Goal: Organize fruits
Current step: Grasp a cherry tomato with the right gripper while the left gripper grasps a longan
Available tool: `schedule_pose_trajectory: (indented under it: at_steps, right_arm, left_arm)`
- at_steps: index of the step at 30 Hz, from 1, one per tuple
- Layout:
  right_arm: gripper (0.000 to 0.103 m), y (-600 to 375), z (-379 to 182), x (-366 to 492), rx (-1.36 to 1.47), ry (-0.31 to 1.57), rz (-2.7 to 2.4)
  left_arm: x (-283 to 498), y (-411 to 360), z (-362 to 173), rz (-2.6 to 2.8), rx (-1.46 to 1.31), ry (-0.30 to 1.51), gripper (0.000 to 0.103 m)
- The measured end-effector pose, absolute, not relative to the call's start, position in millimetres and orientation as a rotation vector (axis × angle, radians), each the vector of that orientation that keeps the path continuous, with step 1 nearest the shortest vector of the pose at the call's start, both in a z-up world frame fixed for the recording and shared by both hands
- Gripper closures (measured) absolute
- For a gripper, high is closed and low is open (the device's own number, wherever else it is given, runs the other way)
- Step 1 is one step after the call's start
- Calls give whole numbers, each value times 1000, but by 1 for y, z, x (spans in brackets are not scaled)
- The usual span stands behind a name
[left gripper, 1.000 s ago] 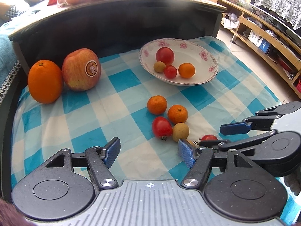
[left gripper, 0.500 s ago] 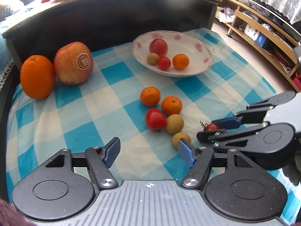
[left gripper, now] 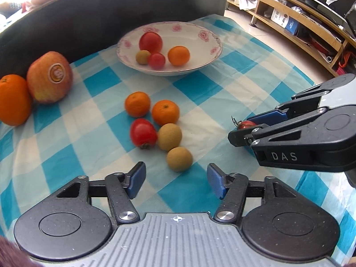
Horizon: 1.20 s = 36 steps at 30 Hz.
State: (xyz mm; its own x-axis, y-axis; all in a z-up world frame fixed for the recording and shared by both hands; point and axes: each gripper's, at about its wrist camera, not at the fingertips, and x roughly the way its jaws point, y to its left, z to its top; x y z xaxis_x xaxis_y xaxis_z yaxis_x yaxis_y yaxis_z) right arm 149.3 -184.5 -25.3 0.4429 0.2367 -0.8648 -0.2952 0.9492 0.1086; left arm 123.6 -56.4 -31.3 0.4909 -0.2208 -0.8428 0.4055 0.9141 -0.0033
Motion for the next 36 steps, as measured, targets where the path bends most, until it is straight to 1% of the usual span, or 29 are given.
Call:
schedule_pose_trajectory:
  at_steps: [3,5,7,10,23,29,34,36]
  right_arm:
    - [71,-191,-26,149,-50,1063,319]
    - [71,-194,-27,148,-44,1066,315]
    - [71,-196,-27,148,-42,1068,312]
    - [71,-199,-27,148,-36,1068,309]
    - [71,-196,-27,142,-62,1077,315]
    - [71,-196,-31,133,-79,1097,314]
    - [71,-195,-31,130,-83,1090,319]
    - [71,-195,-31,131,-80,1088,320]
  left_arm:
    - [126,-63,-37,-388,211,994,47]
    - [125,-65,-38,-390,222,979,50]
    - [126,-65,-37,-392,214,972,61]
    - [127,-62,-37,-380,197,970,69]
    - [110,-57,-33,-412,214,995,68]
    - [108,-55,-36,-409,221,992,65]
    - [106,-59,-37,-419,240,980,49]
    - [106,-60,-38,-420,248,976,48]
